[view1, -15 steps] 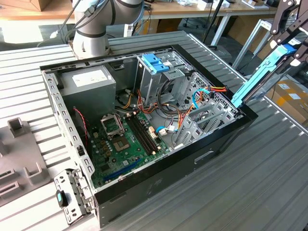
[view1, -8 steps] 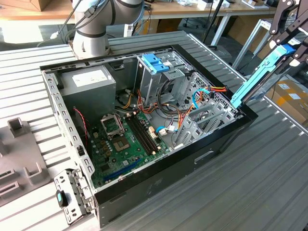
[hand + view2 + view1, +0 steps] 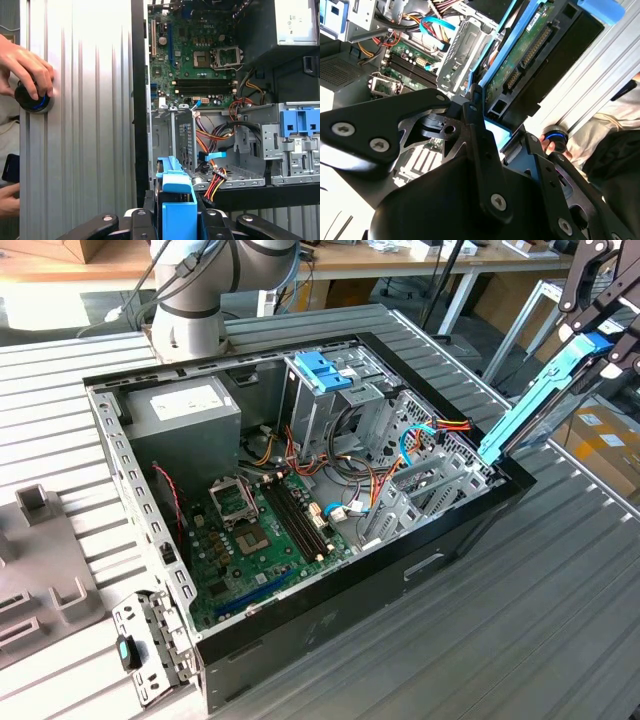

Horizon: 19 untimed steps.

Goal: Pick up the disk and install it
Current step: 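Insert the disk into the insertion slot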

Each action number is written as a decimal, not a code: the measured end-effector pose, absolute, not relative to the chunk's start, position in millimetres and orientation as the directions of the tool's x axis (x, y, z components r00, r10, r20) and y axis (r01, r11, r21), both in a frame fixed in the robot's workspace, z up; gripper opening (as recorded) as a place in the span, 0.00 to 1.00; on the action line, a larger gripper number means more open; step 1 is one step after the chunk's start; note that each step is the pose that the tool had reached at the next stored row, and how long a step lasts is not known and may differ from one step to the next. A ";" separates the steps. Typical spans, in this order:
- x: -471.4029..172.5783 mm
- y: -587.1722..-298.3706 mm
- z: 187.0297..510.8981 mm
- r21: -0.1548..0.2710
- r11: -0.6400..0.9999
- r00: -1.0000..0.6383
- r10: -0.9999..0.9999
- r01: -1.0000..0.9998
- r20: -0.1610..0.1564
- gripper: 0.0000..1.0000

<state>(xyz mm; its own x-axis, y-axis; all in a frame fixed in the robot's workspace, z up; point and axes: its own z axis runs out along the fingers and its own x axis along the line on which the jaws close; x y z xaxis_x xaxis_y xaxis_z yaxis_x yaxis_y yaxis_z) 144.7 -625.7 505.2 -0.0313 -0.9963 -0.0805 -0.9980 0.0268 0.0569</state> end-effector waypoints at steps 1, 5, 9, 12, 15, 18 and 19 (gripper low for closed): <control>144.2 -625.7 505.1 0.057 0.027 -0.031 -0.996 -0.998 -0.080 0.37; 143.2 -625.8 504.9 0.057 0.027 -0.031 -0.996 -0.998 -0.081 0.37; 142.4 -625.8 504.6 0.057 0.027 -0.031 -0.996 -0.998 -0.080 0.37; 141.8 -625.7 504.4 0.057 0.027 -0.031 -0.996 -0.998 -0.080 0.37; 140.7 -625.8 504.1 0.057 0.027 -0.031 -0.996 -0.998 -0.081 0.37; 140.2 -625.8 504.0 0.057 0.027 -0.031 -0.996 -0.998 -0.081 0.37; 140.1 -625.8 504.0 0.057 0.027 -0.031 -0.996 -0.998 -0.081 0.37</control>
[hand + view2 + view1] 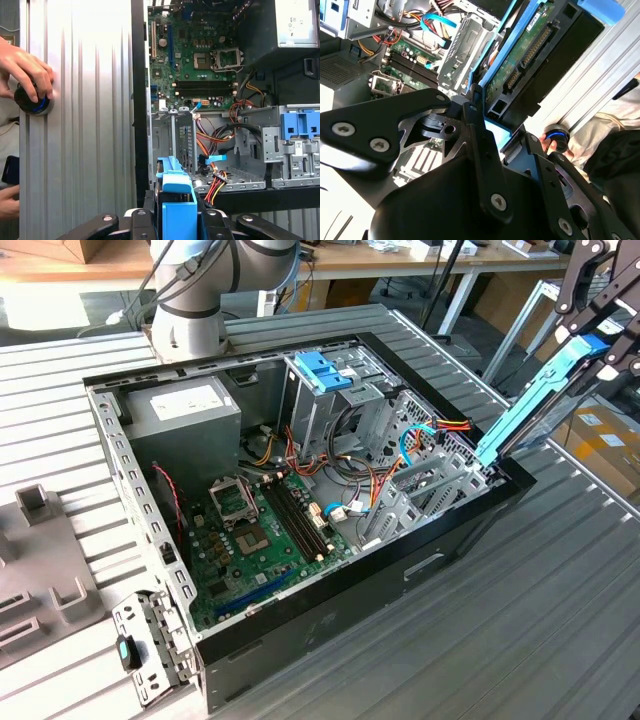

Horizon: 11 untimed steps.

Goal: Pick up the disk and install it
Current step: 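Insert the disk into the insertion slot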

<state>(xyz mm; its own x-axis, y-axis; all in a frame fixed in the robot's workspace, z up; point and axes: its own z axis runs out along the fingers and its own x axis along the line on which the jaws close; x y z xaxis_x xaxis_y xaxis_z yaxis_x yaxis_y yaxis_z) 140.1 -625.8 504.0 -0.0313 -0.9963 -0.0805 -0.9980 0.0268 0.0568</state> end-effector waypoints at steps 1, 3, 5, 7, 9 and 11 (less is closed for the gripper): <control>139.7 -625.7 504.0 0.057 0.027 -0.031 -0.996 -0.998 -0.080 0.37; 139.2 -625.7 504.0 0.057 0.027 -0.031 -0.996 -0.998 -0.081 0.37; 138.6 -625.8 503.9 0.057 0.027 -0.031 -0.996 -0.998 -0.080 0.37; 138.1 -625.7 503.9 0.057 0.027 -0.031 -0.996 -0.998 -0.080 0.37; 137.6 -625.7 503.8 0.057 0.027 -0.031 -0.996 -0.998 -0.081 0.37; 137.2 -625.8 503.7 0.057 0.027 -0.031 -0.996 -0.998 -0.081 0.37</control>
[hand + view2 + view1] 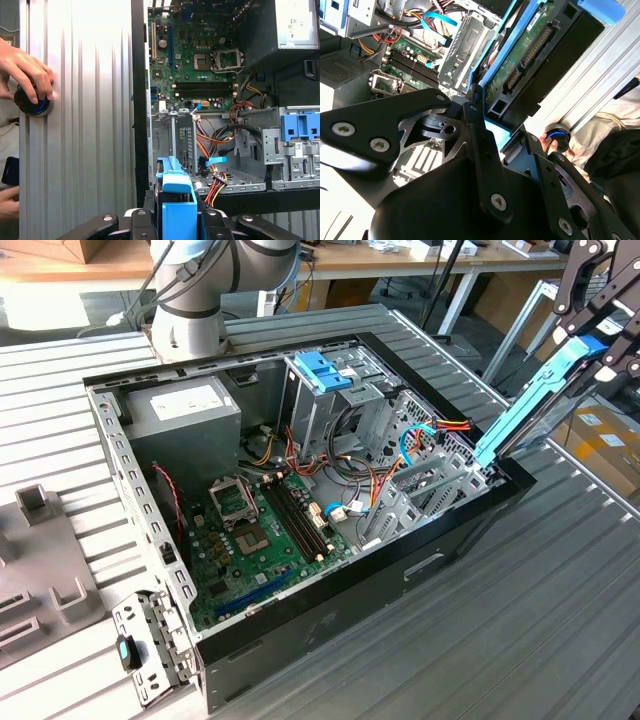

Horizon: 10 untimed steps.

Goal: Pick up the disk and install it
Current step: 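Insert the disk into the insertion slot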

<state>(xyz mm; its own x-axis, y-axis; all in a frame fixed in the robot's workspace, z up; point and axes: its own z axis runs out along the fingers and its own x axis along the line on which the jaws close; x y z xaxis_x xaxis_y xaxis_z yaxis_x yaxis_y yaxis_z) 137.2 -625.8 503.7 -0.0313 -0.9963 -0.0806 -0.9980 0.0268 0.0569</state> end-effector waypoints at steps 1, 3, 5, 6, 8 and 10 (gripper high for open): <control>137.0 -625.8 503.6 0.057 0.027 -0.031 -0.996 -0.998 -0.081 0.37; 136.6 -625.8 503.6 0.057 0.027 -0.031 -0.996 -0.998 -0.080 0.37; 136.3 -625.7 503.5 0.057 0.027 -0.031 -0.996 -0.998 -0.080 0.37; 136.2 -625.7 503.4 0.057 0.027 -0.031 -0.996 -0.998 -0.080 0.37; 135.9 -625.8 503.3 0.057 0.027 -0.031 -0.996 -0.998 -0.081 0.37; 135.4 -625.8 503.2 0.057 0.027 -0.031 -0.996 -0.998 -0.081 0.37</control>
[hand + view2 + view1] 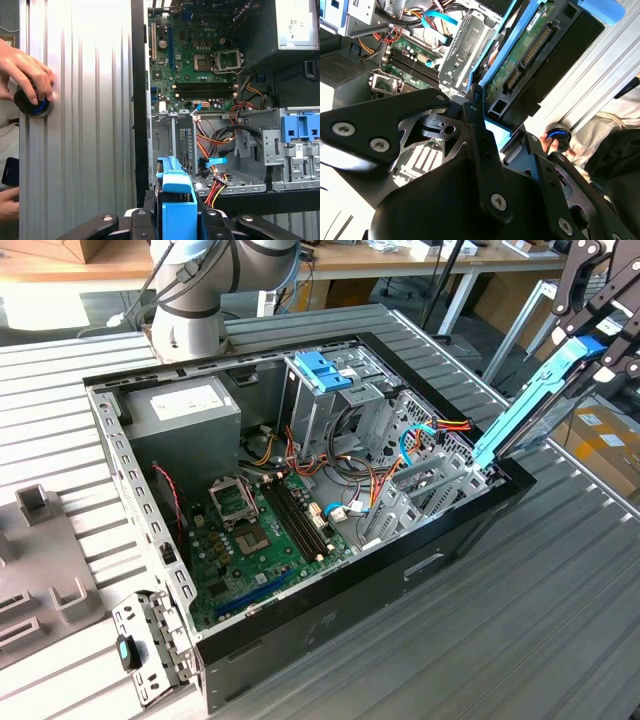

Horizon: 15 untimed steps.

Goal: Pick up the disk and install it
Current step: 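Insert the disk into the insertion slot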

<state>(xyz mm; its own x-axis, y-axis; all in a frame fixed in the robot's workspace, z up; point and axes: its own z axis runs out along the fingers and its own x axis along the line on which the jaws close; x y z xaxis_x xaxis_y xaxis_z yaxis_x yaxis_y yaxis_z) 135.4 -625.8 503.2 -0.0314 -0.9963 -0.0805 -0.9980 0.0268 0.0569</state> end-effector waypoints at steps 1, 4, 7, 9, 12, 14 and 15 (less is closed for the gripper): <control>135.1 -625.7 503.1 0.057 0.027 -0.031 -0.996 -0.998 -0.081 0.37; 134.6 -625.7 503.0 0.057 0.027 -0.031 -0.996 -0.998 -0.080 0.37; 133.9 -625.8 502.9 0.057 0.027 -0.031 -0.996 -0.998 -0.081 0.37; 133.6 -625.8 502.8 0.057 0.027 -0.031 -0.996 -0.998 -0.081 0.37; 132.9 -625.8 502.7 0.057 0.027 -0.031 -0.996 -0.998 -0.081 0.37; 132.5 -625.8 502.6 0.057 0.027 -0.031 -0.996 -0.998 -0.081 0.37; 132.3 -625.7 502.6 0.057 0.027 -0.031 -0.996 -0.998 -0.081 0.37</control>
